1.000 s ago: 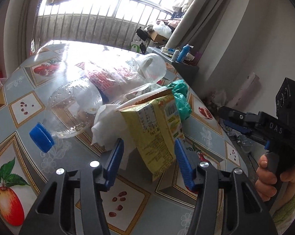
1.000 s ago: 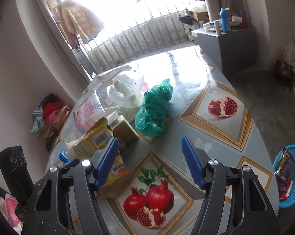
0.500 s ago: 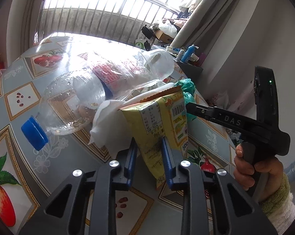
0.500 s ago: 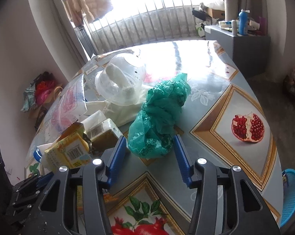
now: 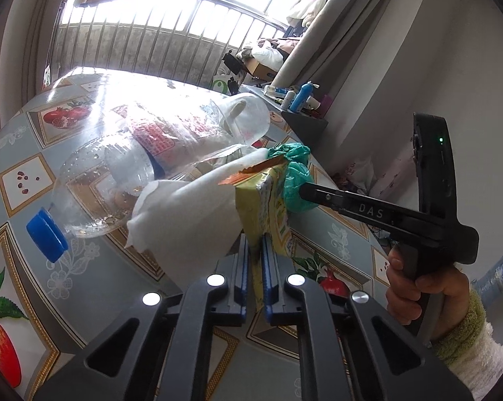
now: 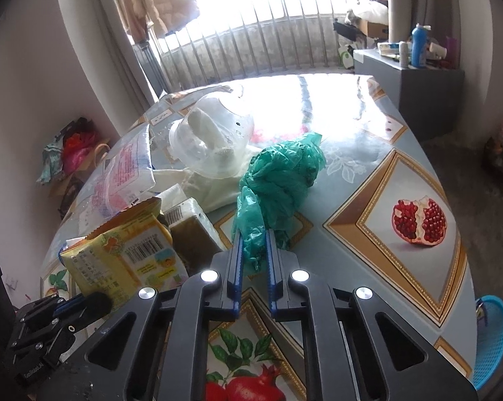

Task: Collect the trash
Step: 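Grasp the yellow juice carton with the left tool while the right tool grasps the green plastic bag, then carry the carton and green bag over the blue basket and open both tools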

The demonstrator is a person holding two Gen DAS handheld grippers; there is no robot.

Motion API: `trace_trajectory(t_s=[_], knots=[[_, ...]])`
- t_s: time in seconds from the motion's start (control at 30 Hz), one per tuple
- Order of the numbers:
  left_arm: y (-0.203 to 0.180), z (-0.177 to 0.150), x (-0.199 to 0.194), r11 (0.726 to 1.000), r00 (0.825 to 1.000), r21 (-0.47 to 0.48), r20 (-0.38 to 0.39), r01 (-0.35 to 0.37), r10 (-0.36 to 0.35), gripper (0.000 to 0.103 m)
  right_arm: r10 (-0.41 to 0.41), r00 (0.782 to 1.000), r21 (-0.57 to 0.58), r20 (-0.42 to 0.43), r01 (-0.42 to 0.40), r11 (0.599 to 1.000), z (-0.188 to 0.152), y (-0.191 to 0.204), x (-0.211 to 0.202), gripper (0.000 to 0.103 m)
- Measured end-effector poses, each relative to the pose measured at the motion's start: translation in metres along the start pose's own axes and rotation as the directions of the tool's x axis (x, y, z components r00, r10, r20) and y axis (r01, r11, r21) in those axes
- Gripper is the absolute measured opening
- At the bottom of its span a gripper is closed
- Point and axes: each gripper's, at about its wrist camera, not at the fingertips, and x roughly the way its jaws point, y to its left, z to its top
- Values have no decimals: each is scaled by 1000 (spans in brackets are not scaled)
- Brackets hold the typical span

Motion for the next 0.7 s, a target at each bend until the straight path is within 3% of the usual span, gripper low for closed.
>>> trace_trajectory(t_s=[0.7], knots=[[-40,10,-42,989,991,114,80,98,-108,1,-59,989,73,135,50,996,-10,-10,-86,7]])
